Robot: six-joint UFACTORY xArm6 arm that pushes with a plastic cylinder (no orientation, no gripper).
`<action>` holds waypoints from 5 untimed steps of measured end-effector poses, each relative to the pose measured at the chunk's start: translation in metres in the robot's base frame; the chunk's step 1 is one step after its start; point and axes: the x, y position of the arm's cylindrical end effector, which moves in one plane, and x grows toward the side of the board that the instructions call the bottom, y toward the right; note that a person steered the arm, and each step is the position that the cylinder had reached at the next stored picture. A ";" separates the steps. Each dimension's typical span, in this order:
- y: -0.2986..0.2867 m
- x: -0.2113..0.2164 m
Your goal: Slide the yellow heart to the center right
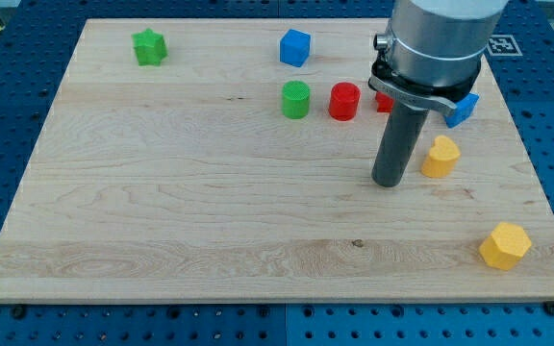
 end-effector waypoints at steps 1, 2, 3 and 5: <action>0.052 0.000; 0.059 0.000; 0.041 0.000; 0.077 -0.049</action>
